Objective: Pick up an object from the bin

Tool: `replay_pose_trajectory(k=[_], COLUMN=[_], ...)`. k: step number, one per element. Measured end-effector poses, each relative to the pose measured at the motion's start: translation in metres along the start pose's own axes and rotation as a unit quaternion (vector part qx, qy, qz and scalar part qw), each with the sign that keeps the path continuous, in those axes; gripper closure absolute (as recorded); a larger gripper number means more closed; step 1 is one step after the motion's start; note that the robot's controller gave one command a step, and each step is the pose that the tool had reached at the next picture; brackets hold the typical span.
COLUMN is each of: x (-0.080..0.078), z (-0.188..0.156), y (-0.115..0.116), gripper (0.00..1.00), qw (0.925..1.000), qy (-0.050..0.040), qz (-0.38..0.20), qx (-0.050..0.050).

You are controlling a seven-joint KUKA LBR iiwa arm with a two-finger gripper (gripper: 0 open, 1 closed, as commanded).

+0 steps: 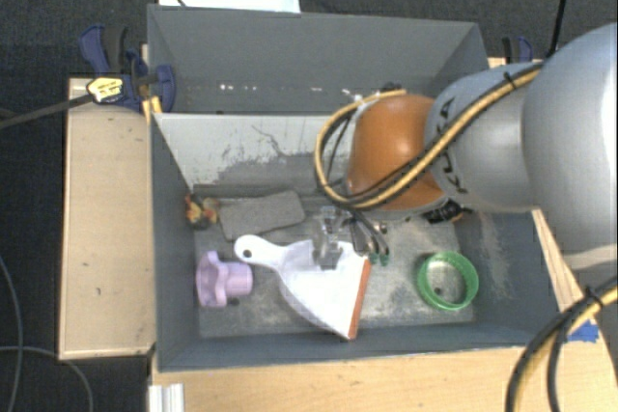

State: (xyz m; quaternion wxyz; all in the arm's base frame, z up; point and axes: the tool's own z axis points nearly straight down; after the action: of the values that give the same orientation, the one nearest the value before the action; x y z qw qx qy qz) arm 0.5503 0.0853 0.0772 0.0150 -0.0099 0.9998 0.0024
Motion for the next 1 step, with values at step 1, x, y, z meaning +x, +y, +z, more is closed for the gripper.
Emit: replay_pose_trajectory(k=[1], x=[0.0062], z=[0.0049], y=[-0.0002], gripper=[0.00], qw=[0.9999], qy=[0.0111], qz=[0.001], qx=[0.001])
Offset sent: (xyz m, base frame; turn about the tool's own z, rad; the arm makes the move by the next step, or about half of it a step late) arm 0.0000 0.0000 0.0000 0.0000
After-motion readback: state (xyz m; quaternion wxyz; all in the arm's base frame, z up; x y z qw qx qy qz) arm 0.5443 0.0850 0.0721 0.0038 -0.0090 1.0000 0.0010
